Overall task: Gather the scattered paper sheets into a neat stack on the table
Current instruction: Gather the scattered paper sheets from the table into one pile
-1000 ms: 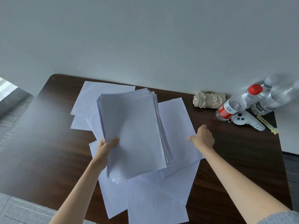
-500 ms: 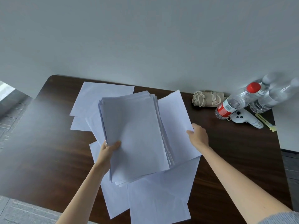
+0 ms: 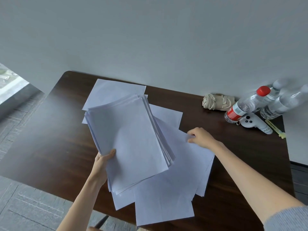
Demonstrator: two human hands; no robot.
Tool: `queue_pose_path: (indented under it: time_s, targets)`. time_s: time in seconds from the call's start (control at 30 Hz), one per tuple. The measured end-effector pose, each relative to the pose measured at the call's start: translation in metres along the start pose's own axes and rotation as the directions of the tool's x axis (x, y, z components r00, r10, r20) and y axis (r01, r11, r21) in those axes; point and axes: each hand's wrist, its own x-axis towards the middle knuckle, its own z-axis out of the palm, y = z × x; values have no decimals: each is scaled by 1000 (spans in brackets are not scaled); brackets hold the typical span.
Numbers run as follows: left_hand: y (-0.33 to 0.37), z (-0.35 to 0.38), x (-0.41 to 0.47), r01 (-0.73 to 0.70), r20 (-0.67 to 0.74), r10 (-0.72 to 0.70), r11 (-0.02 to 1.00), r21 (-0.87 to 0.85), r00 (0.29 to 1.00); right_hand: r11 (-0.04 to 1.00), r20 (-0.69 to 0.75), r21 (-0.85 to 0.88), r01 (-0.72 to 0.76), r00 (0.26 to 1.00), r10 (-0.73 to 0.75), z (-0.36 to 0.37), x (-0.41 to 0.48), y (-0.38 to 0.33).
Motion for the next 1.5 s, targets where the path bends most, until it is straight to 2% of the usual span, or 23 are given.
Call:
queue_pose_path:
  time_s: [0.17, 0.27, 0.37, 0.47, 0.57, 0.67, 0.73, 0.87, 0.97, 1.1, 1.23, 1.3, 1.37, 1.5]
  targets:
    - [-12, -15, -7, 8, -52, -8, 1000, 1, 999, 963, -105, -271, -4, 994, -25, 29, -7, -11]
    - [-17, -22, -8, 10, -53, -10, 1000, -4, 999, 903, -157, -421, -83, 987, 18, 41, -9, -14]
    - [-21, -25, -9, 5, -59, -6, 1000, -6, 998, 896, -199, -413, -166, 976, 89, 47, -7, -18]
    - [-25, -23, -9, 3, -66, -5, 1000, -25, 998, 905, -156, -386, -178, 980, 126, 48, -5, -19]
    - [-29, -19, -11, 13, -50, -15, 1000, -29, 999, 951, -124, -261, -163, 983, 135, 49, -11, -14]
    - [-31, -11, -13, 19, -12, -19, 1000, -11, 1000, 984, -120, 54, -170, 977, 175, 48, -17, 3]
    - [-31, -2, -14, 22, 21, -22, 1000, 6, 1000, 959, -127, 236, -160, 973, 194, 44, -23, 16]
    - [-32, 25, -20, 40, 114, -46, 998, 56, 992, 907, -200, 380, -182, 941, 273, 43, -38, 32]
    - [-38, 48, -22, 45, 155, -57, 996, 80, 986, 823, -132, 508, -254, 921, 366, 47, -50, 41]
    - [-48, 80, -27, 65, 265, -92, 992, 112, 960, 679, -25, 682, -272, 919, 393, 58, -73, 36]
    - [-63, 102, -32, 65, 328, -114, 986, 155, 938, 423, 113, 850, -313, 893, 435, 71, -82, 38]
    - [-70, 106, -31, 46, 335, -107, 982, 186, 936, 306, 159, 904, -299, 899, 409, 76, -81, 46]
    - [-77, 109, -30, 1, 350, -75, 978, 206, 934, 292, 177, 913, -286, 920, 348, 74, -85, 45]
    - [-84, 110, -29, -61, 357, -34, 966, 253, 934, 371, 213, 883, -288, 949, 231, 72, -90, 41]
